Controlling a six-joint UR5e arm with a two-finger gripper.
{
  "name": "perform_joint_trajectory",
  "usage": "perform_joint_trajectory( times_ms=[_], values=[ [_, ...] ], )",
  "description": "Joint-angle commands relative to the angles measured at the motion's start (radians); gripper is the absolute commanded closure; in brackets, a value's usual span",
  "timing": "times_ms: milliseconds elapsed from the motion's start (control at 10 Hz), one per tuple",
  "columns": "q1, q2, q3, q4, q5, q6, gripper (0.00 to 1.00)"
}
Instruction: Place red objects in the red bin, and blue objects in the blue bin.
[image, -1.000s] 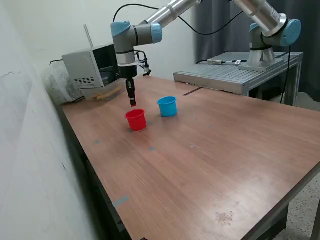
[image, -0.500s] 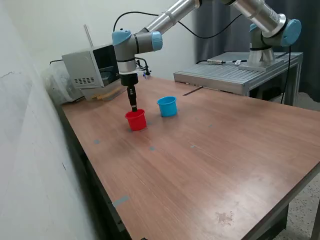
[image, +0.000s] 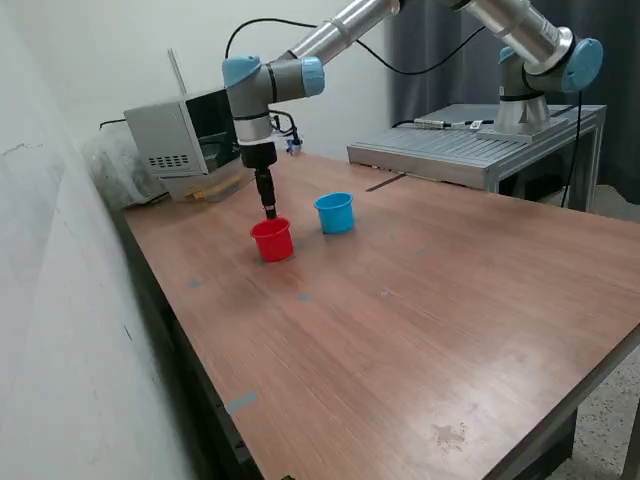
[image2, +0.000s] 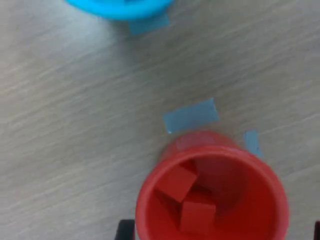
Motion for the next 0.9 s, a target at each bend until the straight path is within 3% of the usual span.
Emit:
perform_joint_trajectory(
  times_ms=[0,100,400,700,800],
  values=[
    [0.01,-0.091,0.008,0.13,-0.002,-0.008,0.0],
    [0.016,-0.149,0.031,0.183,-0.001,-0.008,0.0],
    [0.076,-0.345,0.242,0.256,0.001,-0.015,0.0],
    [0.119,-0.52,0.455,0.438,-0.007,-0.037,0.0],
    [0.146,-0.591,0.52,0.437,-0.008,-0.04,0.0]
  ],
)
